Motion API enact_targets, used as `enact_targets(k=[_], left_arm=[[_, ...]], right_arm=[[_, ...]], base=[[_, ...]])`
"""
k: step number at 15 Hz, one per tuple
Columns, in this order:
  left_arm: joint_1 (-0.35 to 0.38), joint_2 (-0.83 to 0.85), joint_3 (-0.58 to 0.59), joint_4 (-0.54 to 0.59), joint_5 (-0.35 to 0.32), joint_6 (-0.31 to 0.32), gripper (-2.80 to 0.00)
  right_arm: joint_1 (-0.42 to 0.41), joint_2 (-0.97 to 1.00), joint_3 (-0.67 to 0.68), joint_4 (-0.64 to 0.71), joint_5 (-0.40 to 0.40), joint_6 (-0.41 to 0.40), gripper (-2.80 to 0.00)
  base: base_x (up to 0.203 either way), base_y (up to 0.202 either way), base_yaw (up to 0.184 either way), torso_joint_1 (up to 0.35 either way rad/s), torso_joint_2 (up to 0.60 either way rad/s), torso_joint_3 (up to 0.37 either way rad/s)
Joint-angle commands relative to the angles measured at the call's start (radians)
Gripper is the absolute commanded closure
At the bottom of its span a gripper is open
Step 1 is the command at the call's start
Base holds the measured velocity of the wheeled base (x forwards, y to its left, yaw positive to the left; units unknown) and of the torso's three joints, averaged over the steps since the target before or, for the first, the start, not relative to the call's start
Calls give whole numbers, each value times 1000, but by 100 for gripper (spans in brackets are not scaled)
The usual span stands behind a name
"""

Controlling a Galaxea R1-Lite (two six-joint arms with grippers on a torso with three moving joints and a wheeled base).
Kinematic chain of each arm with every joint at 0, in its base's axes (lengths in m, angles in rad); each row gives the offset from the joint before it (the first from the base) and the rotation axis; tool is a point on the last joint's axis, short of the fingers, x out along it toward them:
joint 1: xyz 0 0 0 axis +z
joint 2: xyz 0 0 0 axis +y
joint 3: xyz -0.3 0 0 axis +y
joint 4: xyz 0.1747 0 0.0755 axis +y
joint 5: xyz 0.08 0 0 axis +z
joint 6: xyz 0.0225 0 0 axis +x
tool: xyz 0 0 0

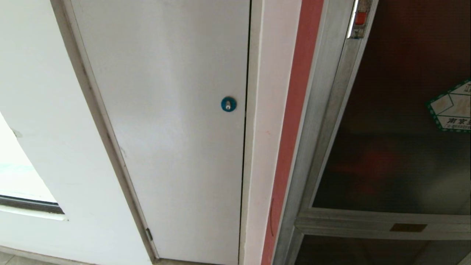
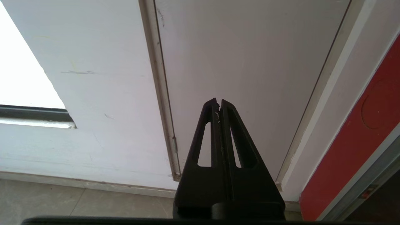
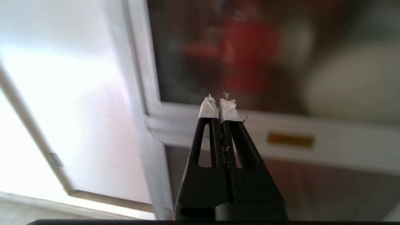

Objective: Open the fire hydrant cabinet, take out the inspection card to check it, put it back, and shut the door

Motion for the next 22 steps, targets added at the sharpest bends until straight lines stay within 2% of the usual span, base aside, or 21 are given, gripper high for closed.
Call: enact_targets(k=[1,7,9,13,15,22], left_arm=[[0,1,0,0,0,0,0],[0,1,0,-1,0,0,0],[0,1,0,-1,0,0,0],[0,1,0,-1,0,0,0],[0,1,0,-1,0,0,0],[0,1,0,-1,0,0,0]], right_arm=[[1,144,-99,10,30,1,0],[3,645,-530,28,267,1,0],[32,799,-705,31,325,1,0],[165,1023,-1013,80,357,0,0],[204,1112,-1148,122,360,0,0],[220,1302,-1368,146,360,0,0]], base=[[0,0,0,0,0,0],[0,0,0,0,0,0],[0,0,0,0,0,0],[0,0,0,0,0,0],[0,0,0,0,0,0],[0,0,0,0,0,0]])
